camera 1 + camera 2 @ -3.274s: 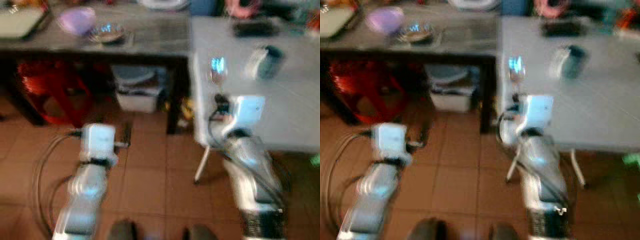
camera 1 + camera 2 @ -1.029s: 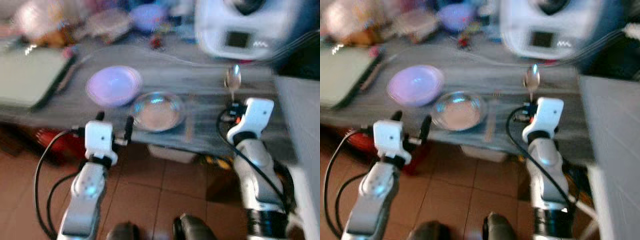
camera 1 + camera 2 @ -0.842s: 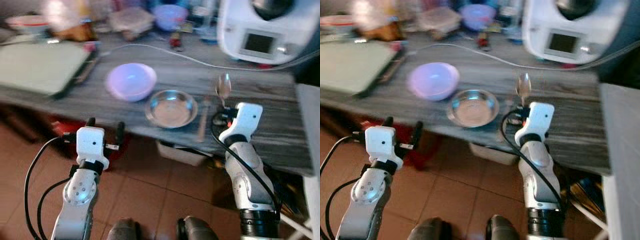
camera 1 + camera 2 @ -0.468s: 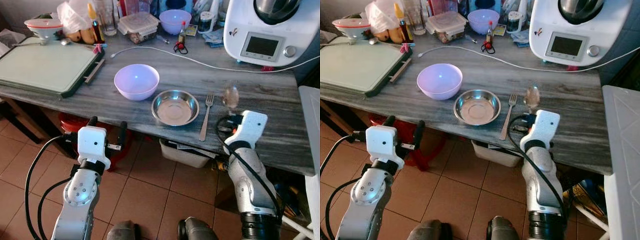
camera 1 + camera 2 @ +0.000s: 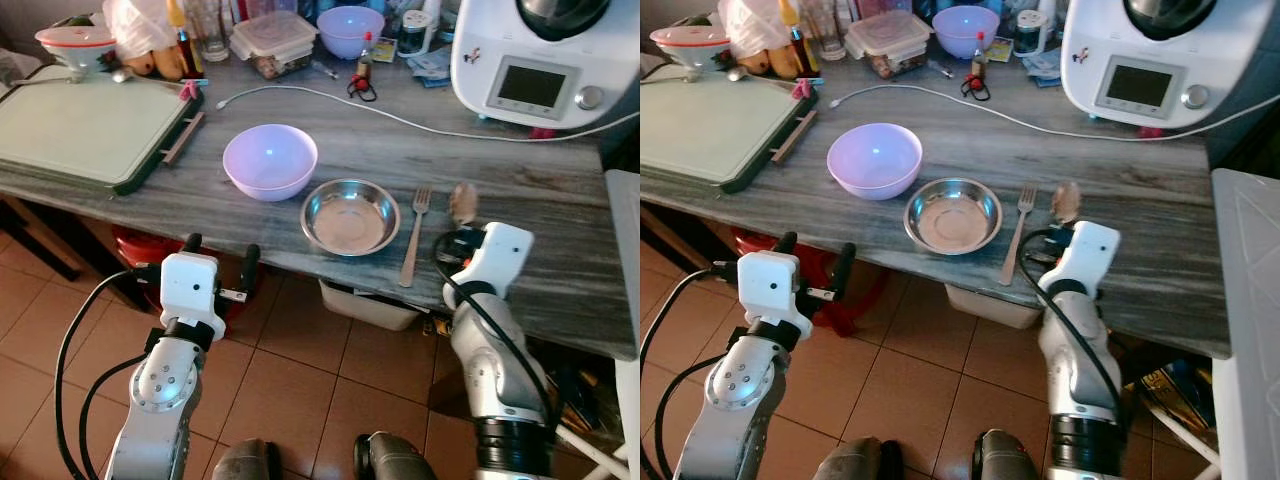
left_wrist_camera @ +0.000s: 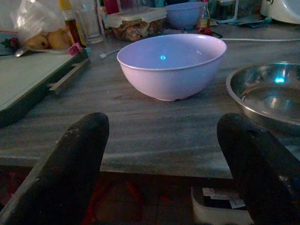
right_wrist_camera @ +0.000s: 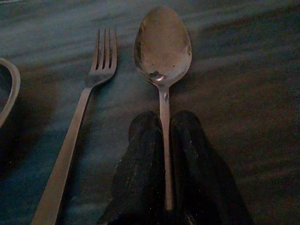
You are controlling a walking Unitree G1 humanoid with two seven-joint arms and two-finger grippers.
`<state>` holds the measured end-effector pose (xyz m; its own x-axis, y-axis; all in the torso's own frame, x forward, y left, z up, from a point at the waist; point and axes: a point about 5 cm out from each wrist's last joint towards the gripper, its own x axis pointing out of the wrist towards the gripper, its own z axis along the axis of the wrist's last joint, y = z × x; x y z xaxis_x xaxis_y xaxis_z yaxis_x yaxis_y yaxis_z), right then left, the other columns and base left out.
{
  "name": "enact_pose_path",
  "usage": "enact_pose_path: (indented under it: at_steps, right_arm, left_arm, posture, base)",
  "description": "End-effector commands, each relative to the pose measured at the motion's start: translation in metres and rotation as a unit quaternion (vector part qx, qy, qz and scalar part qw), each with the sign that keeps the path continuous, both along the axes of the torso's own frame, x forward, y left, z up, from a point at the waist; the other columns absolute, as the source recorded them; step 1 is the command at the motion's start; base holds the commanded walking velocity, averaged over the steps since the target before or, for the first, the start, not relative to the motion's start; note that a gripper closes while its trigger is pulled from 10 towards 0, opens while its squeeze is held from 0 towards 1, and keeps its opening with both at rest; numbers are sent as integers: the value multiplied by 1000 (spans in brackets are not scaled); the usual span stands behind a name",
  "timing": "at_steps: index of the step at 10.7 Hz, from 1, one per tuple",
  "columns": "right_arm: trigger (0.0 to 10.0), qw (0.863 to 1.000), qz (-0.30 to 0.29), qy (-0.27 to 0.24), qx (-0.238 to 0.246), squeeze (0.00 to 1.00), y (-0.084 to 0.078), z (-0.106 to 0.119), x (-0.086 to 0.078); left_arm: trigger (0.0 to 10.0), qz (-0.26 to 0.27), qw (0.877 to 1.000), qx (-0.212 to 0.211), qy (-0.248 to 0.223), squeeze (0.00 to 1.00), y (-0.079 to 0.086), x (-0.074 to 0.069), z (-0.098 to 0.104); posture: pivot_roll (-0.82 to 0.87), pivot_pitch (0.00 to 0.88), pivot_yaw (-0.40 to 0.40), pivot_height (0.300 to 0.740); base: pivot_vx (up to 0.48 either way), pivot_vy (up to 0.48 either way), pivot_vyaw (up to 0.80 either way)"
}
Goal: Setting the table
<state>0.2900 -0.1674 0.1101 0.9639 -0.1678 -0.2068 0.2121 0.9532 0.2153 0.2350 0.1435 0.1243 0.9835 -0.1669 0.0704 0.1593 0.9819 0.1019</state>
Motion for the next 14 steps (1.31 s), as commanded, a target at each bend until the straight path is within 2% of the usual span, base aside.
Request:
enact_pose_path:
  at_steps: [1, 5, 6, 7, 11, 13, 14]
  right_arm:
    - [10000, 1000, 2, 12, 11, 0, 3, -3, 1]
    - [10000, 999, 1, 28, 15, 0, 2, -8, -3]
    - [10000, 999, 2, 27, 17, 47, 1, -7, -1]
    - [10000, 999, 6, 26, 18, 1000, 1, -7, 0]
    - [10000, 1000, 8, 12, 9, 1000, -2, -1, 4]
    - [10000, 999, 22, -27, -18, 1000, -4, 15, 1]
    - [10000, 997, 23, -67, -43, 1000, -7, 30, -1]
  left_arm:
    - [10000, -2, 1000, -3, 0, 0, 0, -2, 1]
    - [10000, -6, 1000, -7, -1, 0, -4, -1, 2]
    - [10000, -7, 1000, -7, 0, 0, -4, -1, 2]
    - [10000, -7, 1000, -7, 0, 0, -4, 0, 2]
    - [10000, -7, 1000, -8, -2, 0, -6, 2, 3]
    - [10000, -1, 1000, -13, -1, 0, -4, 1, 3]
    - [10000, 20, 999, -29, 23, 0, 1, 2, -3]
  posture:
    - [4, 134, 38, 740]
    - [-1, 139, 37, 740]
    - [-1, 139, 36, 740]
    - [2, 139, 34, 740]
    - [1, 138, 35, 740]
    - [1, 134, 34, 740]
    - [-7, 128, 34, 740]
  base:
    - [0, 0, 0]
    - [0, 0, 0]
    - [0, 0, 0]
    - [0, 0, 0]
    - [0, 0, 0]
    - [0, 0, 0]
    - [0, 0, 0]
